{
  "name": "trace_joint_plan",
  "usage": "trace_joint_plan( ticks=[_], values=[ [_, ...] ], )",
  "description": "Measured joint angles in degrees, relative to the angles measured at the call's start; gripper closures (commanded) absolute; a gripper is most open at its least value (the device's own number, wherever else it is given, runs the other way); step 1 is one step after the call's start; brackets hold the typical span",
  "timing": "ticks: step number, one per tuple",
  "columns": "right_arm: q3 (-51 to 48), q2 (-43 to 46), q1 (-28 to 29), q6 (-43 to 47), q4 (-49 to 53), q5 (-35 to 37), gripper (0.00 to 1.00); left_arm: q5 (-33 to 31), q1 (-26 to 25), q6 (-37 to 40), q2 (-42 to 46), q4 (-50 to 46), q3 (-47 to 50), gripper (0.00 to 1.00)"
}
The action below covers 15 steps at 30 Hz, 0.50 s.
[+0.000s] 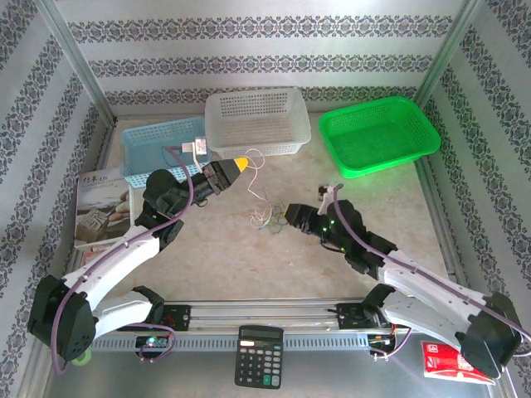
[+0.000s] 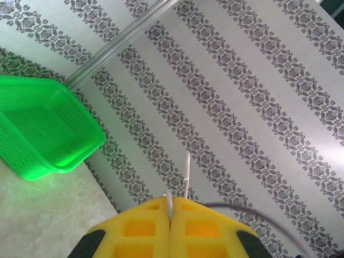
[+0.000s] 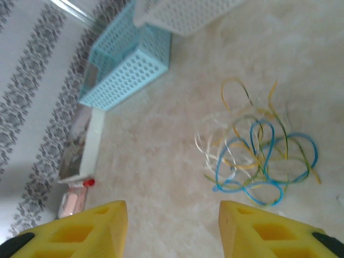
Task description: Untangle the cables
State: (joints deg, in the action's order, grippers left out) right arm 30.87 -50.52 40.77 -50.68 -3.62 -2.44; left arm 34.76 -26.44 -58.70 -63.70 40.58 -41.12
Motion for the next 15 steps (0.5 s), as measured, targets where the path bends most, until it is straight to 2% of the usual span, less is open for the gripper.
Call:
trace_joint_plan(
  ticks=[3, 8, 15],
  values=[
    [7.0, -0.2, -1.5, 2.4, 2.7, -1.0, 0.40, 0.4, 0.0, 0.2, -0.5, 0.4, 1.0, 1.00],
    [17.8, -4.8, -1.6, 5.7, 3.1, -4.5, 0.38, 0.9, 0.0, 0.4, -1.7, 0.7, 2.4, 1.00],
    [23.0, -11.6, 0.5, 7.6, 3.0, -6.7, 0.38, 1.1, 0.0, 0.4, -2.0, 1.2, 2.4, 1.00]
  ],
)
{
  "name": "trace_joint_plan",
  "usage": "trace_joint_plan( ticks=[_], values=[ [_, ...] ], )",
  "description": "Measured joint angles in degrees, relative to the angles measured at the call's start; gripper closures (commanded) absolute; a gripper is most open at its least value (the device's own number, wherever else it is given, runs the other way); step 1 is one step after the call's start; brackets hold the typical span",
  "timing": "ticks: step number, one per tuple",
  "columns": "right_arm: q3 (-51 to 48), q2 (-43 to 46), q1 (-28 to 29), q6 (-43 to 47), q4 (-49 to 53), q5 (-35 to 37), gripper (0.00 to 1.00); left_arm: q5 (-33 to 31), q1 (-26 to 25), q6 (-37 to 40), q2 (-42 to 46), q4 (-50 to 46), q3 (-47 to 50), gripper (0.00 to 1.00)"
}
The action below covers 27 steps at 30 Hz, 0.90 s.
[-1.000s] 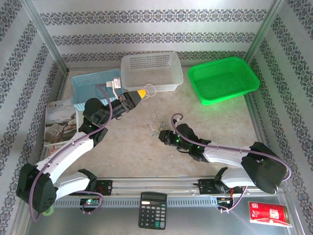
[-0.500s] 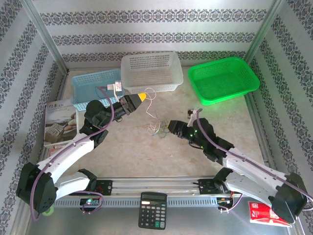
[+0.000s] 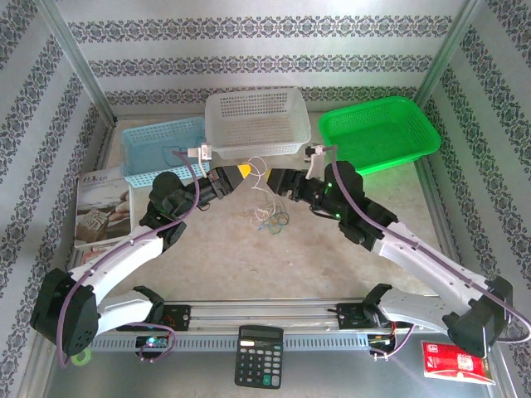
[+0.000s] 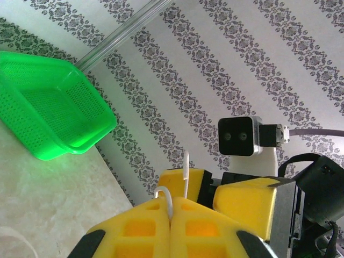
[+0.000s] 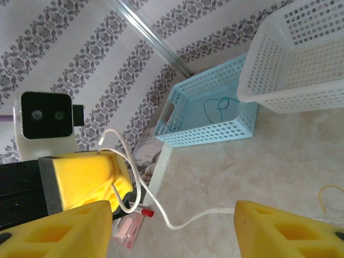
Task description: Untangle the cables
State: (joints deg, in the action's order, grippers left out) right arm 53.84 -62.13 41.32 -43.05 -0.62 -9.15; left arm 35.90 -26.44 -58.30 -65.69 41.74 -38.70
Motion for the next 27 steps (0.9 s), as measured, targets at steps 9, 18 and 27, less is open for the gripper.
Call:
trace_joint_plan(
  ticks=[9, 18, 27],
  values=[
    [3.4, -3.6, 1.3, 0.4, -0.1, -0.4, 0.45, 0.2, 0.0, 0.0, 0.0, 0.8, 0.6, 1.00],
    [7.7, -8.3, 1.0, 1.3, -1.3, -0.9, 1.00, 0.2, 0.0, 0.0, 0.0, 1.1, 0.7, 1.00],
    [11.1, -8.5, -2.0, 4.5, 0.2, -2.1, 1.00, 0.6, -0.1, -0.3, -1.5, 6.1, 1.4, 0.97]
  ],
)
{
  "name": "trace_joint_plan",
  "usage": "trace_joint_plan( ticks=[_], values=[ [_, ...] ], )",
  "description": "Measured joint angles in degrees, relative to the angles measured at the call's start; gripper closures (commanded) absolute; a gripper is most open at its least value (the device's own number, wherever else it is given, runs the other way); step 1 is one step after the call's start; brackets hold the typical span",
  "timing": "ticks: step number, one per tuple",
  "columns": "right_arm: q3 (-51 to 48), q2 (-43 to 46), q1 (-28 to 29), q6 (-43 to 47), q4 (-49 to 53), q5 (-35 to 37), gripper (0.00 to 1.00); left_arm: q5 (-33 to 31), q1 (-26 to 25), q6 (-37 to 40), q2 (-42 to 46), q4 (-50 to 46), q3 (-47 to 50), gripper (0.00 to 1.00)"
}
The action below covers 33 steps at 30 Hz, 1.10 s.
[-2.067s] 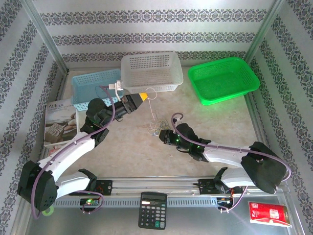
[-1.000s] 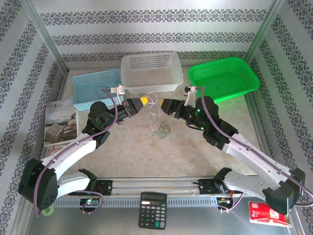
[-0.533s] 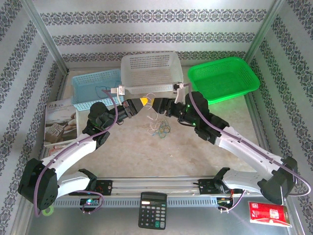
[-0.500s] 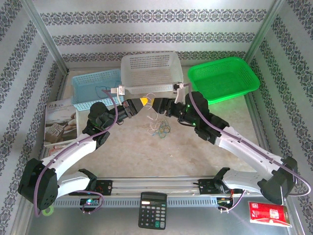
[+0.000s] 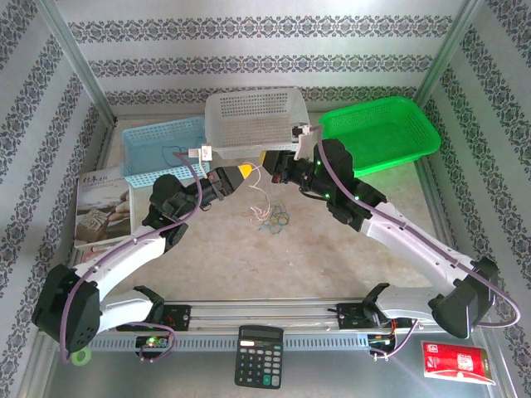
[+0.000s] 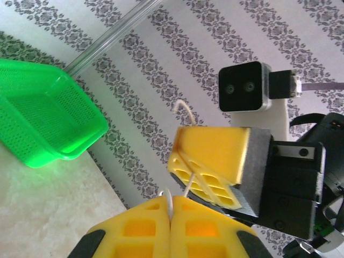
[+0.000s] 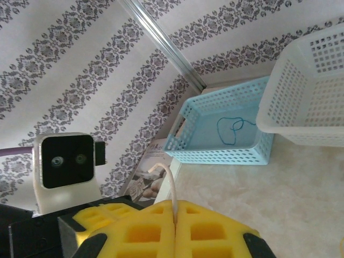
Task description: Untangle the cables
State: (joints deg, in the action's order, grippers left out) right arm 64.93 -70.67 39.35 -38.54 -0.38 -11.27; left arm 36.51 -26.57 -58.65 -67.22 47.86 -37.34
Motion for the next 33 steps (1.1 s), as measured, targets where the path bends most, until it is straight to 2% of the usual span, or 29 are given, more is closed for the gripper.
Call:
trace_joint_plan(
  ticks=[4, 6, 10, 15, 24, 28, 33],
  values=[
    [2.3, 0.0, -3.5, 2.2, 1.1, 1.3, 1.00, -0.2, 0.1, -0.3, -0.8, 1.1, 0.9, 0.47],
    [5.2, -0.1, -7.0, 3.1, 1.1, 2.5, 1.00, -0.2, 0.3, -0.6, -1.4, 1.0, 1.5, 0.28],
    [12.2, -0.4, -12.7, 5.5, 1.8, 3.9, 1.00, -0.3, 0.4, -0.5, -2.4, 0.9, 2.0, 0.02],
    [18.1, -2.4, -20.1, 7.5, 2.8, 4.4, 1.00, -0.7, 0.4, -0.1, -2.5, 0.5, 2.0, 0.00],
    [23.1, -14.5, -36.4, 7.4, 5.0, 4.8, 1.00, -1.2, 0.4, 2.7, -2.6, -3.1, 1.6, 0.00],
    [24.5, -20.5, -40.3, 7.4, 5.4, 4.8, 1.00, -1.4, 0.4, 4.0, -3.3, -4.7, 0.4, 0.00],
    [25.6, -28.4, -41.9, 7.5, 5.5, 4.5, 1.00, -1.9, 0.4, 5.1, -4.4, -5.7, -0.7, 0.00]
  ],
)
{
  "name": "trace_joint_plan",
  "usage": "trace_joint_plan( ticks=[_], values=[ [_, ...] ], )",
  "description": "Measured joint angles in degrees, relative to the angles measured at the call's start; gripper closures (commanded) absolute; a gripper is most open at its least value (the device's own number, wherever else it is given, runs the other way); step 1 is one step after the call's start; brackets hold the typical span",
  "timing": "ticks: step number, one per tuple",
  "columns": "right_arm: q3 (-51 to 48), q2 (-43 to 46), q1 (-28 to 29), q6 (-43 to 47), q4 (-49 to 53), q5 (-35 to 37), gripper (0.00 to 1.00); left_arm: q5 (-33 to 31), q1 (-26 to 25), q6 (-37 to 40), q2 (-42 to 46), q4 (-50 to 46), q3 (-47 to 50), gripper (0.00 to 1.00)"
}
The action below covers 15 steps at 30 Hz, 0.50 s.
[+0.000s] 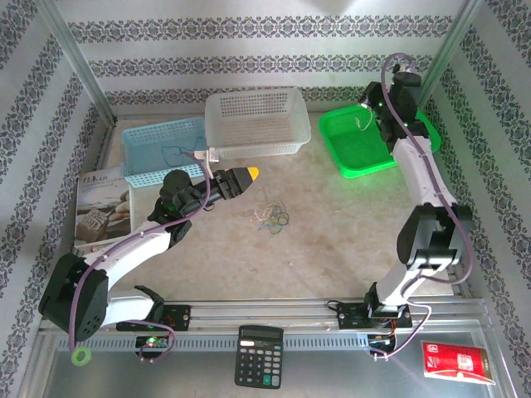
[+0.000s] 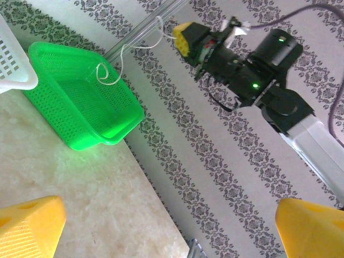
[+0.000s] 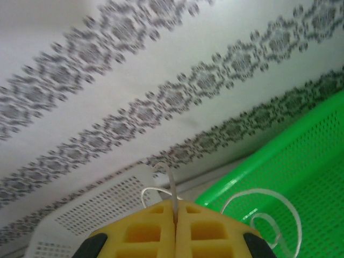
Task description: Untangle the cables
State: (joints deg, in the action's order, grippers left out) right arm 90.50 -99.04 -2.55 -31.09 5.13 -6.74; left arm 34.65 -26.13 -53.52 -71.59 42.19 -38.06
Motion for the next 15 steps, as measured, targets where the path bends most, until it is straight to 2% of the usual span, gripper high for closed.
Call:
trace_joint_plan(
  ticks=[10, 15],
  values=[
    [0.5, -17.1, -0.3, -2.2, 1.0, -2.3, 1.00, -0.4, 0.0, 0.6, -0.6, -0.6, -0.8, 0.00],
    [-4.1, -18.5, -0.2, -4.7, 2.6, -2.8, 1.00, -0.3, 0.0, 0.6, -0.6, -0.6, -0.8, 0.00]
  ],
)
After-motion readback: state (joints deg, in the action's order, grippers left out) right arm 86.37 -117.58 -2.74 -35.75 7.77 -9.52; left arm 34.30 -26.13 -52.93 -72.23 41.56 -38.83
